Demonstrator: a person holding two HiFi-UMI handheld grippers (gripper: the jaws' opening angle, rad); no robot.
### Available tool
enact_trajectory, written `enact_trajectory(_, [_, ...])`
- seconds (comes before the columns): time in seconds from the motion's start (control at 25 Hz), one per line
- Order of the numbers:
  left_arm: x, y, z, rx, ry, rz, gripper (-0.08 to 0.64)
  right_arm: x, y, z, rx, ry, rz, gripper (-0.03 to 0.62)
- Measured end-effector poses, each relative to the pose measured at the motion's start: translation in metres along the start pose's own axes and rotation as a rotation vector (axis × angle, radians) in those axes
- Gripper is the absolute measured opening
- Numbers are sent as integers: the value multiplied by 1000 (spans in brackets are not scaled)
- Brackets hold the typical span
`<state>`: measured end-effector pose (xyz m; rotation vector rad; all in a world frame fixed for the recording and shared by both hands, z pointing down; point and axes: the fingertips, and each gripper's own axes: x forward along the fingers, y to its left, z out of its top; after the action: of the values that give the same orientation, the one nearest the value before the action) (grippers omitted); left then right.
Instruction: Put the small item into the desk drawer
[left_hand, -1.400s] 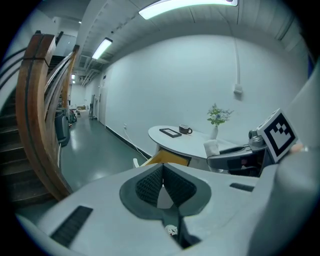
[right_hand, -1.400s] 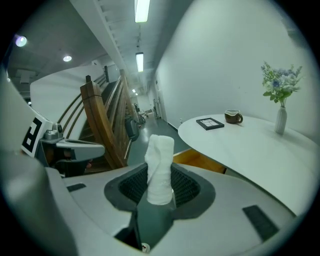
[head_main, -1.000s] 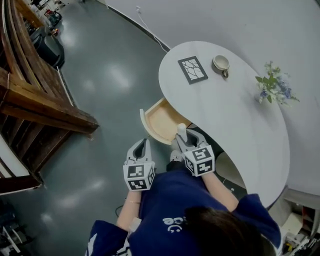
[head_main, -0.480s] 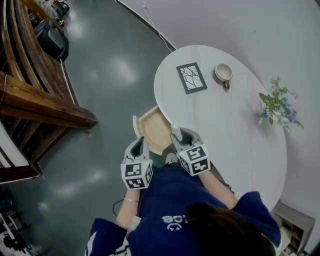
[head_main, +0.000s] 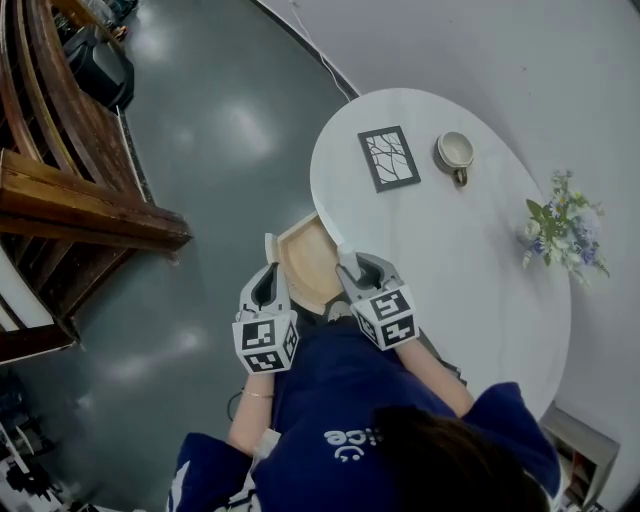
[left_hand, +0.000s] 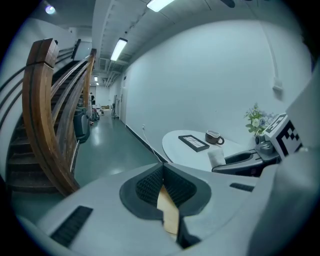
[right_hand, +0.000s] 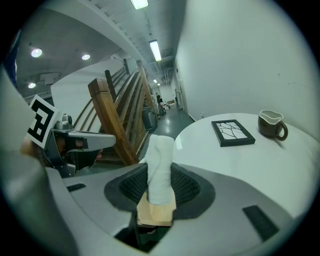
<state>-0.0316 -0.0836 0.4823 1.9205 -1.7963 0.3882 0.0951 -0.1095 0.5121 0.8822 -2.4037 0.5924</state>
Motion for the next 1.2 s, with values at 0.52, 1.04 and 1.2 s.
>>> enact_trajectory(0.52, [37,27,16,75,46,-139,3,41,12,6,10,93,-55,144])
enact_trajectory(1.04, [58,43,25,136,74,-235,3,75,15,-6,21,184,-125,144])
enact_trajectory(1.2, [60,45,22,150,87,-253,3,82,16,-14,32,208,-135,144])
